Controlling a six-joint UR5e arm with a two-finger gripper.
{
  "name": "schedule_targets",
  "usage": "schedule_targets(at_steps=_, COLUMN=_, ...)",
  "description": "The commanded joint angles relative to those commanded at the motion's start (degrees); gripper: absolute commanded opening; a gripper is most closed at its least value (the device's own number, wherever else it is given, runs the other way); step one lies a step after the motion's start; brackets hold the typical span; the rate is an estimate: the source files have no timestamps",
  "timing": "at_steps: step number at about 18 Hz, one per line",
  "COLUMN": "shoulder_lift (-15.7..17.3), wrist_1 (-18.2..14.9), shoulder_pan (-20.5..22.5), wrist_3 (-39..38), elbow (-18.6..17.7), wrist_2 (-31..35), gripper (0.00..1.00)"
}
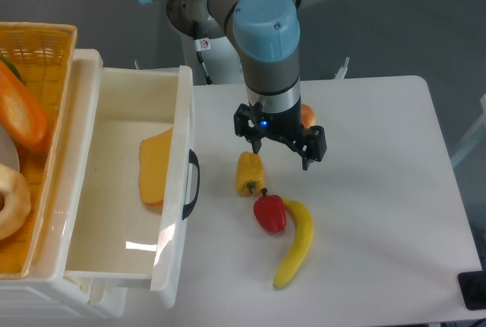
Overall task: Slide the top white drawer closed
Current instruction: 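Lower the open gripper toward the front of the open white drawer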
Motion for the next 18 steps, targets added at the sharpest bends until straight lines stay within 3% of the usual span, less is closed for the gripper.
schedule_targets(at_steps=7, shoulder_lift=-0.7, wrist_1=0.0, shoulder_pan=0.0, wrist_3=-0.35, elbow=-0.26, wrist_2=0.0, gripper=1.0)
schedule_targets(at_steps=13, shoulder_lift=-0.97, wrist_1=0.0, shoulder_pan=-0.26, wrist_3=-7.1, elbow=-1.58, wrist_2=0.0, gripper=1.0)
schedule_targets(at_steps=18, shoulder_lift=-2.1, wrist_1=0.09, shoulder_pan=-1.31, wrist_3=-7.82, elbow=-2.98, wrist_2=-0.09, gripper=1.0)
